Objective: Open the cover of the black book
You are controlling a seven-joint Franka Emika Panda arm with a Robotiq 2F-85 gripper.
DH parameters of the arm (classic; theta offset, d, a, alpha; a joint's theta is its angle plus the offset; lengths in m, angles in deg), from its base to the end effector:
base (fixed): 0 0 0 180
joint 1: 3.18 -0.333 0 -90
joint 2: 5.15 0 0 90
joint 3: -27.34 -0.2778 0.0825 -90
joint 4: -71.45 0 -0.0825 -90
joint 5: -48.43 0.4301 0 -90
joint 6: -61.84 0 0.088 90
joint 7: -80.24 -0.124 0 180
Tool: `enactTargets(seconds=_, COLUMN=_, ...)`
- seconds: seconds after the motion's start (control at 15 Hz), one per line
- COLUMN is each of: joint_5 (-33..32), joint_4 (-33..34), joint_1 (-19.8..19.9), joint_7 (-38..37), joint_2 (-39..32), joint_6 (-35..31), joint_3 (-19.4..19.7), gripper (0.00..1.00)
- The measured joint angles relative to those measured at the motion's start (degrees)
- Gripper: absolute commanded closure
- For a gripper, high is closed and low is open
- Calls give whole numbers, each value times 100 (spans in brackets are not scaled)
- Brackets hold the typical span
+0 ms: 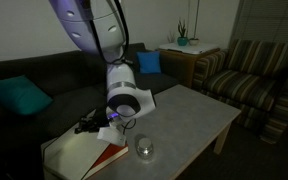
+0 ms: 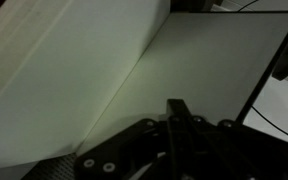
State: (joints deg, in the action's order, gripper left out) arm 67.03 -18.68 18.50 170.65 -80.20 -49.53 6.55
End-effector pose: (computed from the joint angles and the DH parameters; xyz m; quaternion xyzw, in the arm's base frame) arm 0.4856 0.0781 -0.1635 -0.7036 -0.4813 0.0621 0.5191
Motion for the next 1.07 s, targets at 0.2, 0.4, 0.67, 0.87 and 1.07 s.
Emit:
enactTargets(seconds=0.2, joint_5=0, joint_4=88, joint_1=-228, joint_7=-86, joint_2=-2, joint_6=0, joint_3=35, gripper=100)
enactTargets(seconds=0.4, joint_5=0, joint_4=167, joint_1=-468, joint_7=-243, joint_2=-5, joint_6=10, joint_3=66, gripper=100)
enactTargets(seconds=0.67, joint_5=-10, joint_4=278, joint_1=-751, joint_7=-436, joint_2=-34, joint_6=115, joint_3=127, gripper=100)
enactTargets(seconds=0.87, joint_5=-18, joint_4=304, joint_1=-994, joint_7=-626, joint_2=-43, joint_6=118, joint_3=206, gripper=100)
enactTargets(seconds=1.07, joint_5=-17, joint_4=375, joint_1=-1269, joint_7=-901, joint_2=-58, joint_6=108, joint_3=222, gripper=100)
